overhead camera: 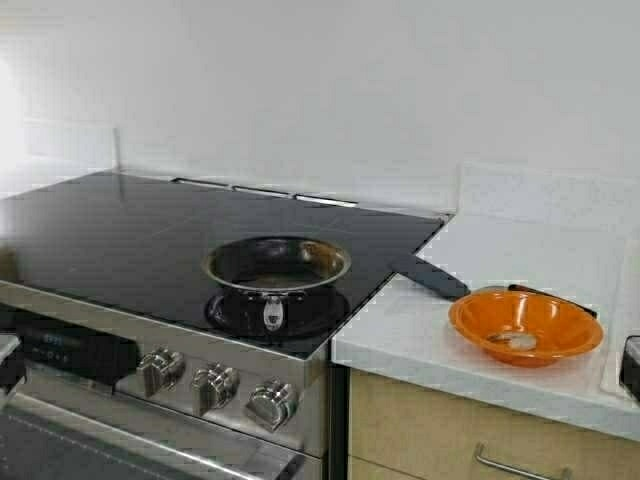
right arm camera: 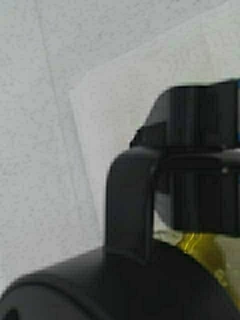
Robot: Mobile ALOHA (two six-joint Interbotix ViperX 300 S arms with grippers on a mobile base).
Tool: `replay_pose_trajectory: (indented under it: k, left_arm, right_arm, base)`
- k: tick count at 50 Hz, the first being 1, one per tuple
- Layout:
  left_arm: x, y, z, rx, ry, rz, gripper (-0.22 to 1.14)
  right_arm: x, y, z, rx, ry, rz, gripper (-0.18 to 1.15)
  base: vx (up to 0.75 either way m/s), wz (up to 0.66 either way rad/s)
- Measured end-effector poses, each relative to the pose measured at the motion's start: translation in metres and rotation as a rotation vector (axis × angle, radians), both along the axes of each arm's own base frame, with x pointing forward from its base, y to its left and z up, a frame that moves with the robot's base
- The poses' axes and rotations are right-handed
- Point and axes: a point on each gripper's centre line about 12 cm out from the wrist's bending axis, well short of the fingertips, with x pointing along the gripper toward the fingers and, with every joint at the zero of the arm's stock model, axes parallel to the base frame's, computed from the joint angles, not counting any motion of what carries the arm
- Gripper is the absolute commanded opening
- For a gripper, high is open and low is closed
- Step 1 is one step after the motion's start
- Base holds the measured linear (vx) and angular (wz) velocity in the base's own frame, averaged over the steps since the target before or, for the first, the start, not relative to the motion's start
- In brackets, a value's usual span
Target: Add oil to the pan and cook the shrimp and serve it
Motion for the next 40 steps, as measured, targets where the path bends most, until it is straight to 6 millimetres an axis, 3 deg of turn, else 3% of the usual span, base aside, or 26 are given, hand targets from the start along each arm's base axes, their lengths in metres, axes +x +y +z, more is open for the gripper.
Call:
replay_pose_trajectory:
  k: [25, 29, 40]
  left_arm:
    - [0.0, 0.0, 0.0, 0.0, 0.0, 0.0, 0.03]
    - [0.0, 0.0, 0.0, 0.0, 0.0, 0.0, 0.03]
    - [0.0, 0.0, 0.0, -0.002, 0.0, 0.0, 0.03]
  right_arm:
    - [0.005, 0.001, -0.012, -0.015, 0.003, 0.018, 0.13]
    - [0.005, 0.001, -0.012, -0.016, 0.004, 0.019, 0.23]
    - [0.007, 0.001, -0.01, -0.007, 0.006, 0.027, 0.77]
  base:
    - [0.0, 0.0]
    - [0.0, 0.0]
    - [0.0, 0.0]
